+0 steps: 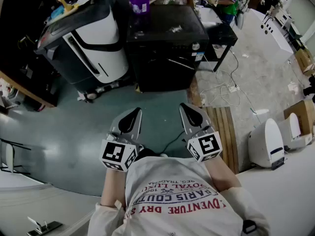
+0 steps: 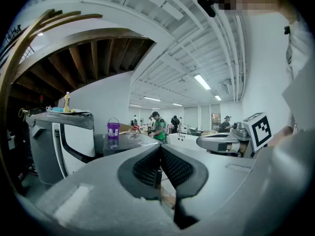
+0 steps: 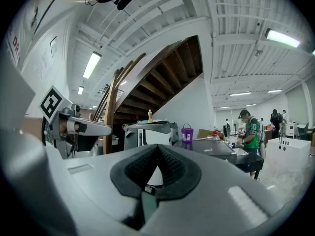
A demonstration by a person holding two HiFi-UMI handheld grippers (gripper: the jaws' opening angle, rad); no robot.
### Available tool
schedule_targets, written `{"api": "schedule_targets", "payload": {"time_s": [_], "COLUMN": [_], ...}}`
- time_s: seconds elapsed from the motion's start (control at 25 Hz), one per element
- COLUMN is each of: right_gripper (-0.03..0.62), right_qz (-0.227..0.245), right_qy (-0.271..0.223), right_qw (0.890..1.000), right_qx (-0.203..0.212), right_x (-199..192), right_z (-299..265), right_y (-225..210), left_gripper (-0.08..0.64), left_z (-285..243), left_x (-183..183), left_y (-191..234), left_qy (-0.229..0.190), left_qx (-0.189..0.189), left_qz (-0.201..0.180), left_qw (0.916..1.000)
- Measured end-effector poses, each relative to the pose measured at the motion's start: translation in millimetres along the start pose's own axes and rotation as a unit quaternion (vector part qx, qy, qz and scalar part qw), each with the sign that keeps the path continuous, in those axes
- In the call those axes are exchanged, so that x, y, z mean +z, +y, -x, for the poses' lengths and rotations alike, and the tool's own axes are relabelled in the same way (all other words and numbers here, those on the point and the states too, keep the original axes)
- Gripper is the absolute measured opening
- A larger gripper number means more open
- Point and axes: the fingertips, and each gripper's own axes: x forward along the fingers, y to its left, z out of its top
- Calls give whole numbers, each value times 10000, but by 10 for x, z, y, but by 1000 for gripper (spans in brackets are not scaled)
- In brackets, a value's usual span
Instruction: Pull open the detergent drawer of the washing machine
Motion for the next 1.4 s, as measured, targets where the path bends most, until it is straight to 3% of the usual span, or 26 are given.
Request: {"api": "schedule_targets", "payload": {"time_s": [0.52, 0.68, 0.76, 0.8, 1.12, 1.4], "right_gripper": [2, 2, 2, 2, 2, 2], "right_qz": [187, 36, -19, -51, -68, -136], "right_qy": [-13, -72, -51, -33, 97, 401], "right_qw": [9997, 9998, 9998, 9998, 9998, 9987], "right_qx": [-126, -171, -193, -202, -141, -301], "right_x": [-3, -6, -31, -52, -161, -292], "right_z": [18, 13, -28, -56, -458, -1104], "right_y": [-96, -176, -219, -231, -300, -698], "left_gripper": [5, 6, 253, 295, 293, 293], "left_z": [-133, -174, -212, -231, -472, -1127], "left_x": [-17, 60, 107, 108, -8, -98], "left_y": [-17, -22, 5, 27, 428, 924], "left_qy": [43, -249, -385, -375, -203, -56], "left_qx": [-45, -54, -55, -58, 1, -144], "left_qz": [27, 181, 217, 204, 362, 615], "left_qw": [10000, 9995, 9990, 9991, 9991, 9980]}}
